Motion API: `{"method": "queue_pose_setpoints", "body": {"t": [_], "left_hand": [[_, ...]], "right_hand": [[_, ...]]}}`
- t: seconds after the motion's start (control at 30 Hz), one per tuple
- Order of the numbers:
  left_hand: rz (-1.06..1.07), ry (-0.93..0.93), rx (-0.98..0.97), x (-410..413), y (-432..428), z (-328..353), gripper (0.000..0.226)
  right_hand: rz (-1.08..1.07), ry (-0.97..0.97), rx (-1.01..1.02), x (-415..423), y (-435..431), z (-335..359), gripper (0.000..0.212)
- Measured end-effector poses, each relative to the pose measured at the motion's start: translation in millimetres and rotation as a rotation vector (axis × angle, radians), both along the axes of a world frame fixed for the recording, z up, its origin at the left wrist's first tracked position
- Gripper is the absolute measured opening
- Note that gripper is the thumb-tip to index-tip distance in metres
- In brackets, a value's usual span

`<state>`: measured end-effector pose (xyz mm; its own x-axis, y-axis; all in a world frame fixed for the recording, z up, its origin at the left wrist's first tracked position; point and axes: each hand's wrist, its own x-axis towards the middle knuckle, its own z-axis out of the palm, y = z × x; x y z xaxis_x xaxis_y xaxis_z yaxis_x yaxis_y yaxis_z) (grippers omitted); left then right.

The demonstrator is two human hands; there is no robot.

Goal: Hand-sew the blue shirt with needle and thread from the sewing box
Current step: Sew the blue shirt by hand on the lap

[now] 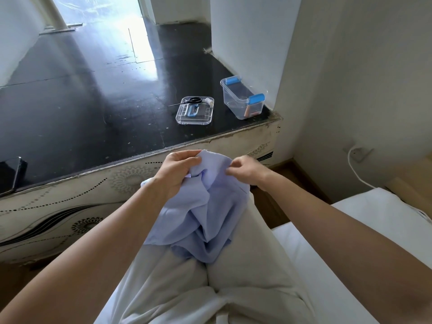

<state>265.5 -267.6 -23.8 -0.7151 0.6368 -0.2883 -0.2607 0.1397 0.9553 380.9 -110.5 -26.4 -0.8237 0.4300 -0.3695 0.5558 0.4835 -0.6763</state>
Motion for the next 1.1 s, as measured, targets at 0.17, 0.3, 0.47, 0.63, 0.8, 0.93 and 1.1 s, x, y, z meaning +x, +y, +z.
{"method": "queue_pose_setpoints", "body": {"t": [0.17,0.3,0.47,0.63,0.8,0.93,1.1], "left_hand": [[-0.032,0.024,0.008,0.8,-4.7,1.8,0.027],[-0.045,0.059,-0.015,4.6,-5.2,7.3,0.009],[-0.059,0.101,-0.067,10.3,-4.7,10.0,0.032],[-0.075,0.133,-0.063,13.3,-5.8,9.5,0.023],[-0.095,0.170,-0.101,13.4,-4.4,7.4,0.021],[-0.044,0.145,-0.093,13.8,-2.8,8.3,0.021],[-0.019,0.113,-0.086,14.8,-3.0,9.2,0.017]], "right_hand": [[-0.108,0.220,0.085,-9.5,-1.6,4.2,0.038],[-0.179,0.265,-0.018,-16.9,-5.4,9.2,0.062],[-0.106,0.233,-0.295,-17.1,-12.9,9.9,0.047],[-0.143,0.295,-0.442,-10.1,-8.4,5.2,0.031],[-0.158,0.313,-0.498,-3.7,-4.4,0.3,0.023],[-0.128,0.325,-0.506,0.1,-1.3,0.7,0.019],[-0.154,0.388,-0.614,5.7,1.2,3.7,0.025]]}}
